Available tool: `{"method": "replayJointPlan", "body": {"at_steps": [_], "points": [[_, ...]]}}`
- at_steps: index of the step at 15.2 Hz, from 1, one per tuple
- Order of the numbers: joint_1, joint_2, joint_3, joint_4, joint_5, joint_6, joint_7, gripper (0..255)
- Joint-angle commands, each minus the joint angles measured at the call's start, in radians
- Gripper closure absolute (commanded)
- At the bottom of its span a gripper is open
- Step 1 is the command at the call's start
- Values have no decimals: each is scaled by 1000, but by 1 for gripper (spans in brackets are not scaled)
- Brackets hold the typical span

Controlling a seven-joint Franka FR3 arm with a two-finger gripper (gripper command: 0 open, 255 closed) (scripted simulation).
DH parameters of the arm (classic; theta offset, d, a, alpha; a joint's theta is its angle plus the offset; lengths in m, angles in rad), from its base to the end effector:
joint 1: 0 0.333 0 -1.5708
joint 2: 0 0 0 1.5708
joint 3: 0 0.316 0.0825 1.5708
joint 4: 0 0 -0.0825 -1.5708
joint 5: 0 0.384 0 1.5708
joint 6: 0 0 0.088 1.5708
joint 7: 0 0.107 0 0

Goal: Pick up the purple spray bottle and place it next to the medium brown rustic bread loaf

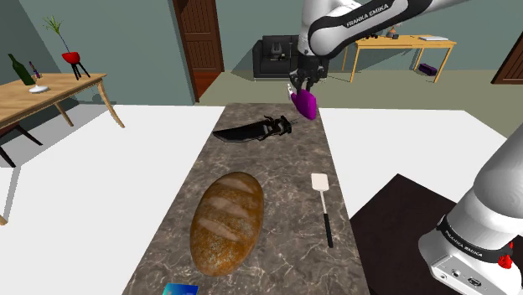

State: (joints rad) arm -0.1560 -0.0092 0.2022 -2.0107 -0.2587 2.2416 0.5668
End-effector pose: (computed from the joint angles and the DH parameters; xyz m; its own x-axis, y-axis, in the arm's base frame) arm 0.5740 0.0194 0.4822 0.8864 -0.3438 0.3101 -0.3847 -0.9195 0.0803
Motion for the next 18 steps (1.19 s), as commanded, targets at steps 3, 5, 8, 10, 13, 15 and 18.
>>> {"method": "replayJointPlan", "body": {"at_steps": [3, 5, 8, 10, 13, 15, 18], "points": [[1, -12, 1, 41, 12, -52, -16, 255], [2, -17, 1, 62, 18, -77, -23, 255], [2, -23, 2, 95, 25, -115, -33, 255], [3, -26, 2, 118, 29, -140, -40, 255], [3, -29, 2, 155, 34, -179, -49, 255], [4, -30, 3, 181, 38, -205, -55, 255], [4, -29, 3, 221, 41, -244, -63, 255]]}}
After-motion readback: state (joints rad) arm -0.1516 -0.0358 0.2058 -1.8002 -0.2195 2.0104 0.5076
